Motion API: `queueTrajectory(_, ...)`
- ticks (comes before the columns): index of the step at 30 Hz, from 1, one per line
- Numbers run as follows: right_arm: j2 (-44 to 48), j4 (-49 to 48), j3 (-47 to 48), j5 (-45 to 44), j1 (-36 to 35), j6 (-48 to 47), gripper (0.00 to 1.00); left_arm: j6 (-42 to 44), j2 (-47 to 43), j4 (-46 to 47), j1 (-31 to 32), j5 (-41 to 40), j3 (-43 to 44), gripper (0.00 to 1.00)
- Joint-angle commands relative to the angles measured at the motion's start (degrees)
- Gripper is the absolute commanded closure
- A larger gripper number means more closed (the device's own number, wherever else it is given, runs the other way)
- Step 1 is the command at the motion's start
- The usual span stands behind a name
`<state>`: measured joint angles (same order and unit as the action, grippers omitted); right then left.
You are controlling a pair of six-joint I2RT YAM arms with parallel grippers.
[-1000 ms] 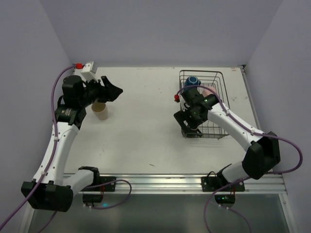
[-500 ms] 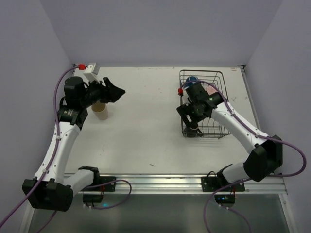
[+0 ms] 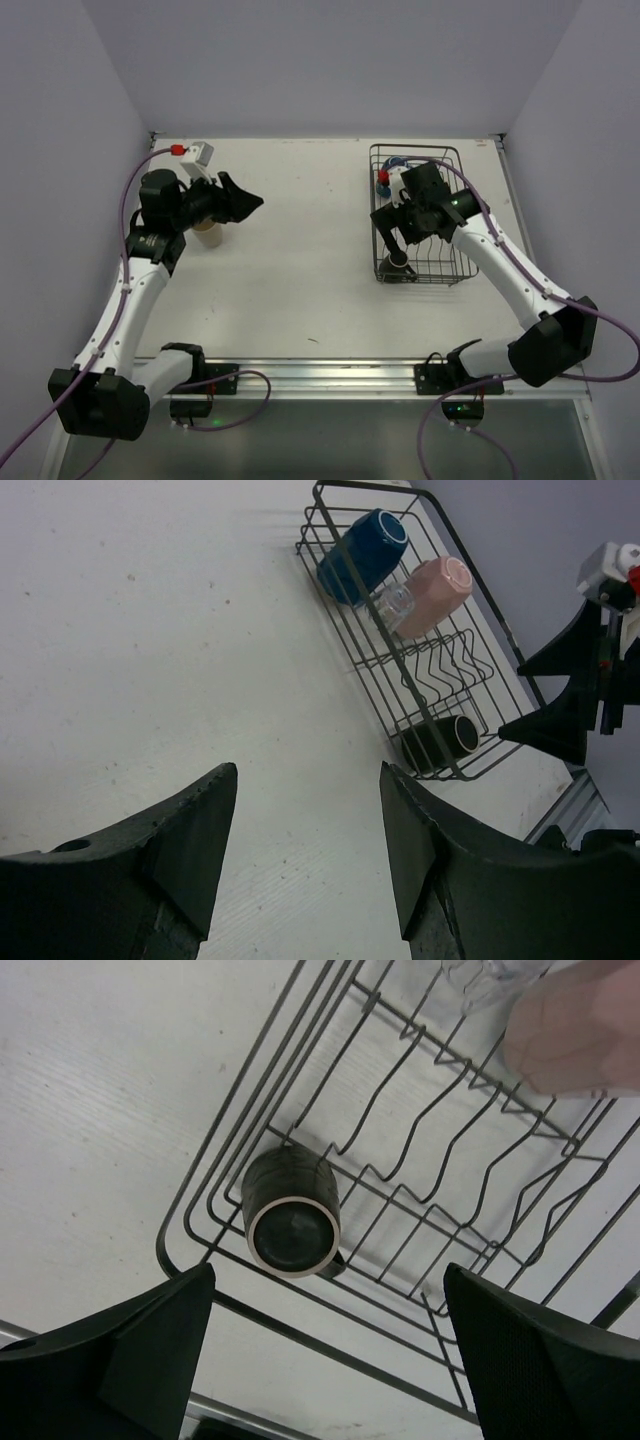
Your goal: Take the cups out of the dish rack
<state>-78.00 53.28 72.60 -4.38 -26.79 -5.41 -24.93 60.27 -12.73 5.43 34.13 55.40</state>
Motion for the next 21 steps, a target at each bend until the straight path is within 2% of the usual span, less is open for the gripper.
queueTrajectory(1,-1.10,0.51,3.43,4.12,0.77,-4.16,0.01,-0.91,-1.56,4.11,0.37,2.52,-1.16,0.37)
queueTrajectory(4,-0.67,-0.71,1.50,4.66,0.68,-5.67,0.01,-1.44,-2.17,4.56,0.37,3.31,-1.34,0.37)
queueTrajectory(7,-0.40,-2.12,0.62,-0.96,0.68,-2.35,0.01,-1.35,-3.14,4.82,0.46,3.31,-1.52,0.37)
queueTrajectory(8,-0.92,-2.30,0.96,-7.42,0.68,0.02,0.01,-1.26,-3.32,4.82,0.46,3.40,-1.52,0.37)
queueTrajectory(10,-4.00,1.99,4.56,-4.42,1.56,0.06,0.01,-1.35,-3.32,4.91,0.46,3.57,-1.52,0.37)
queueTrajectory(17,-4.35,2.00,4.66,2.79,1.74,-3.47,0.01,-1.35,-3.58,6.14,0.72,4.37,-2.66,0.37)
queueTrajectory(18,-4.88,2.70,4.83,3.84,1.74,-4.60,0.03,-1.18,-3.67,6.14,0.72,4.28,-2.66,0.37)
queueTrajectory(19,-6.54,4.02,5.09,4.12,1.74,-5.13,0.14,-1.09,-3.93,6.14,0.72,4.19,-2.66,0.37)
queueTrajectory(21,-6.73,3.94,4.40,5.68,1.39,-5.84,0.20,-1.00,-4.11,6.14,0.72,4.19,-2.75,0.37)
